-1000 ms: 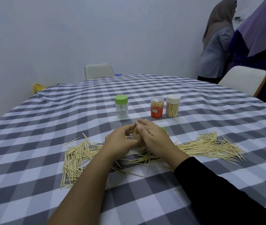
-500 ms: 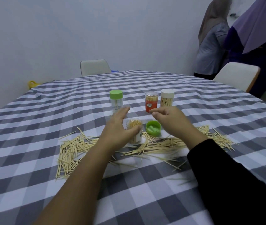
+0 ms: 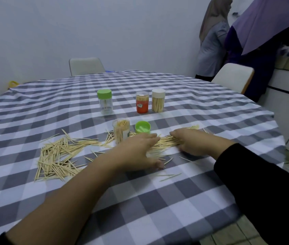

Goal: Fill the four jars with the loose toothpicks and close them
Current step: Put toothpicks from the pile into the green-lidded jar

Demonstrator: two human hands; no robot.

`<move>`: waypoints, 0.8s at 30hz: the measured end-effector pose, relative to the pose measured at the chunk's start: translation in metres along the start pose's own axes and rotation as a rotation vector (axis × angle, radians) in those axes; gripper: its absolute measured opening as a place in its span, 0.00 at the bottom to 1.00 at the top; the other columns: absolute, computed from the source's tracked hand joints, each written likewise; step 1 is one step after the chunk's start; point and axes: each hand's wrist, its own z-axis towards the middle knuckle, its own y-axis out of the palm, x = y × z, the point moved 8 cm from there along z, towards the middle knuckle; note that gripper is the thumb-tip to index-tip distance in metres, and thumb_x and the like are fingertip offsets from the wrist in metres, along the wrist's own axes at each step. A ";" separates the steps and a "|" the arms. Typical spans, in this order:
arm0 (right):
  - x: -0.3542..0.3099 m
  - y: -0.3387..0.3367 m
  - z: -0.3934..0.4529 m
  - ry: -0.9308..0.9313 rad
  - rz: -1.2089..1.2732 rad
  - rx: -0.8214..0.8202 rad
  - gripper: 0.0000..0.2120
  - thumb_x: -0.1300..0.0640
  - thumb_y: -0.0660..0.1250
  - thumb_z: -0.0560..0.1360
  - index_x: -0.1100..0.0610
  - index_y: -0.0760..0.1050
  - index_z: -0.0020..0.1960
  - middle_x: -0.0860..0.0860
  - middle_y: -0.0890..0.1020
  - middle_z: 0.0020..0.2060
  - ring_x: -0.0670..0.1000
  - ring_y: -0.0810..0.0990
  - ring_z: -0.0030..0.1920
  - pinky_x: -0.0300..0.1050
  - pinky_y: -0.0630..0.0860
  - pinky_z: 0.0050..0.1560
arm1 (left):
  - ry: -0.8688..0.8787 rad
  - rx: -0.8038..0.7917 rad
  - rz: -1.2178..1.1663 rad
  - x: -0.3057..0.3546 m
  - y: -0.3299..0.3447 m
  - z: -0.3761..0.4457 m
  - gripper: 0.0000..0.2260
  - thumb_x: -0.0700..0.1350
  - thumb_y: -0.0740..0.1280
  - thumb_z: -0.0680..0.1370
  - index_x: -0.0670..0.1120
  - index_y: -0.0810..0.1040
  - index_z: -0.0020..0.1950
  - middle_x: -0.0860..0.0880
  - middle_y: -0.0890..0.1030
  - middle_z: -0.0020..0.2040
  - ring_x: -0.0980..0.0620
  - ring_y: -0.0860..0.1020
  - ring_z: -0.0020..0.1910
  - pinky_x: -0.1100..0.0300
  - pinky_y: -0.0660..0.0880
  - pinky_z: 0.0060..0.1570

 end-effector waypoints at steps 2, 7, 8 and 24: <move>-0.002 0.002 0.003 -0.072 -0.065 0.034 0.20 0.60 0.57 0.78 0.55 0.66 0.69 0.52 0.72 0.66 0.53 0.72 0.64 0.44 0.67 0.63 | -0.019 -0.057 0.114 0.001 0.007 0.007 0.32 0.59 0.60 0.78 0.52 0.52 0.78 0.53 0.54 0.78 0.53 0.54 0.76 0.56 0.53 0.73; -0.002 0.008 0.011 -0.134 -0.145 0.054 0.23 0.60 0.50 0.81 0.57 0.55 0.76 0.52 0.62 0.74 0.53 0.64 0.71 0.45 0.61 0.70 | -0.096 -0.108 0.222 -0.004 0.016 0.020 0.24 0.49 0.54 0.83 0.47 0.52 0.78 0.47 0.57 0.77 0.48 0.59 0.75 0.51 0.59 0.73; -0.002 0.009 0.014 -0.140 -0.158 0.053 0.23 0.60 0.50 0.81 0.58 0.55 0.76 0.53 0.63 0.74 0.53 0.64 0.71 0.46 0.62 0.70 | -0.109 -0.106 0.240 -0.006 0.018 0.021 0.24 0.47 0.54 0.83 0.47 0.52 0.78 0.47 0.60 0.77 0.47 0.61 0.74 0.51 0.62 0.71; -0.003 -0.002 0.019 -0.184 -0.188 0.310 0.13 0.65 0.54 0.77 0.59 0.75 0.55 0.54 0.76 0.50 0.55 0.76 0.51 0.47 0.72 0.47 | -0.217 0.186 0.301 0.002 0.006 0.018 0.18 0.37 0.57 0.80 0.43 0.66 0.70 0.43 0.75 0.61 0.44 0.74 0.60 0.53 0.74 0.56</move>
